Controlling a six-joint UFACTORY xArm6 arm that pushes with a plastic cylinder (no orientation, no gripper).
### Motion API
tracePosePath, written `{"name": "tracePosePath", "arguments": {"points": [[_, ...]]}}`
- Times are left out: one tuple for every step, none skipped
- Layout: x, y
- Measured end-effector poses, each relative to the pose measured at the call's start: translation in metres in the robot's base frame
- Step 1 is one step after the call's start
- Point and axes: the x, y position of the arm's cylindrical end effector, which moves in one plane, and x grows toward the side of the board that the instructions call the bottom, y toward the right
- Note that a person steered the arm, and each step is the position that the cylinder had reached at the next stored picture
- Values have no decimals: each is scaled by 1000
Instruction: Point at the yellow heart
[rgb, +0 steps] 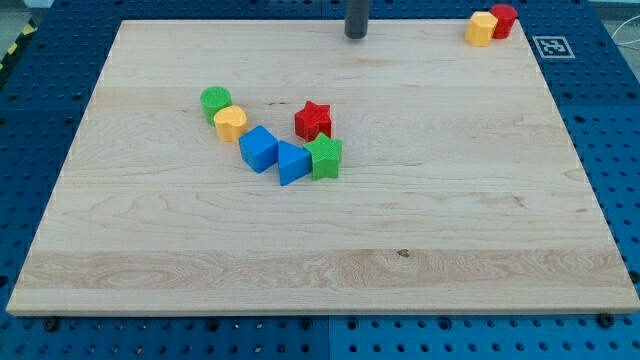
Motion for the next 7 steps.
{"name": "tracePosePath", "arguments": {"points": [[0,-23],[6,-44],[10,-57],[9,-65],[12,-82],[22,-105],[29,-119]]}}
